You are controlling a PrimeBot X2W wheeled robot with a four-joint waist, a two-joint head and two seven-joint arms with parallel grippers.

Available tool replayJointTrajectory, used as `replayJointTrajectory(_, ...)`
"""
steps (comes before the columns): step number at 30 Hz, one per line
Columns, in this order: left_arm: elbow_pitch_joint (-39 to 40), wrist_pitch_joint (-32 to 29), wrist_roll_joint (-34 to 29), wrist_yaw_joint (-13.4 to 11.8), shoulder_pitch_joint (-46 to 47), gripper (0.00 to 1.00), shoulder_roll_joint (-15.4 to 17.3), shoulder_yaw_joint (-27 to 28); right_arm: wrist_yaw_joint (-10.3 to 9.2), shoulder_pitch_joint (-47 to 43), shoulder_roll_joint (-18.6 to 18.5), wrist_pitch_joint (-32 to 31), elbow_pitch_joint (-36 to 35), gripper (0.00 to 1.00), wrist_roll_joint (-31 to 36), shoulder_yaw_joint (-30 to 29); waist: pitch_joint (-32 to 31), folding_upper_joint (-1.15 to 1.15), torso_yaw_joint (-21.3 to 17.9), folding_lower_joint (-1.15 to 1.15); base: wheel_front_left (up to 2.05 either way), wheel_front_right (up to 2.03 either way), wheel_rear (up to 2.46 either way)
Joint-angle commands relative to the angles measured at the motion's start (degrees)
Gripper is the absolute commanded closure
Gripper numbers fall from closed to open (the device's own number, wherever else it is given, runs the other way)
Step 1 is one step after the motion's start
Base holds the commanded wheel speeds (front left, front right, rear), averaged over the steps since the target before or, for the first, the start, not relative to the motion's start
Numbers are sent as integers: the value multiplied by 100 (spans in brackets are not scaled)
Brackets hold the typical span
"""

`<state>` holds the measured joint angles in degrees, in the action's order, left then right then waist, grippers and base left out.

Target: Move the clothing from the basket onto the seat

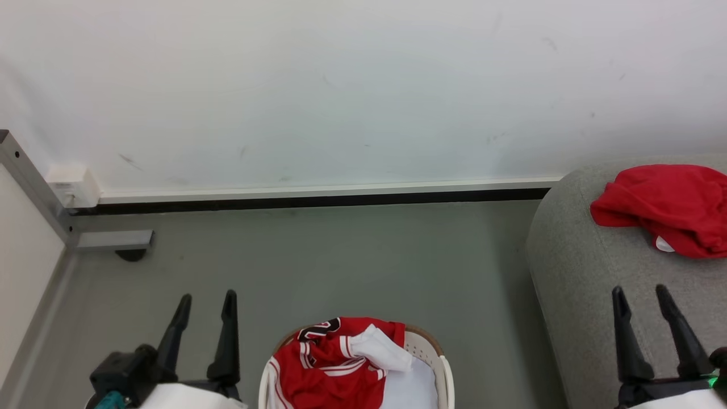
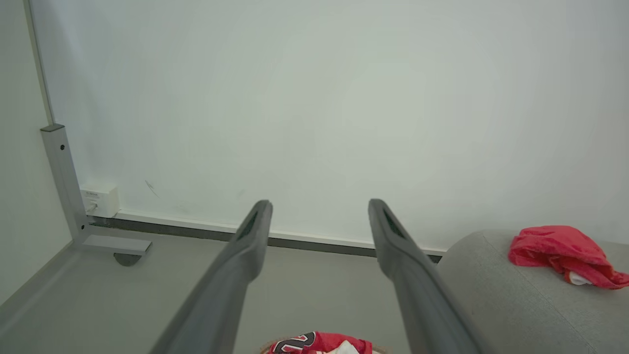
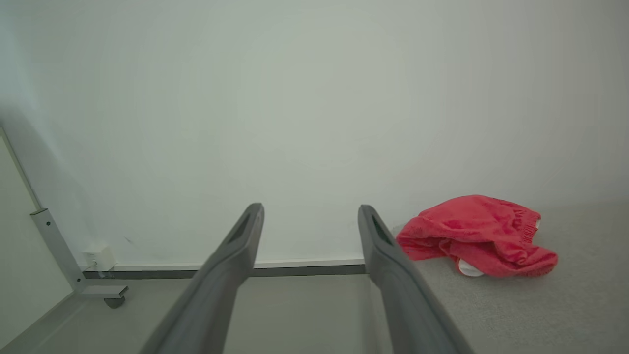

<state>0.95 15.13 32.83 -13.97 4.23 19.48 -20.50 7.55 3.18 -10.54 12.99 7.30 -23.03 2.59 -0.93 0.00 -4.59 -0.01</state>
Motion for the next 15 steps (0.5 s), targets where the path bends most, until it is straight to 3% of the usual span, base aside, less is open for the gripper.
replayJointTrajectory(1,-13,0,-98,51,-135,0,-47,78,-12,-103,53,48,-74,0,111,-39,11,0,10,1,0,0,0)
replayJointTrajectory(6,-88,1,-446,277,-457,0,-354,432,-12,-340,385,124,-162,0,311,12,27,0,22,1,0,0,0)
replayJointTrajectory(15,-275,2,-828,666,-538,0,-712,818,-12,-148,458,140,-127,0,420,151,16,0,48,1,0,0,0)
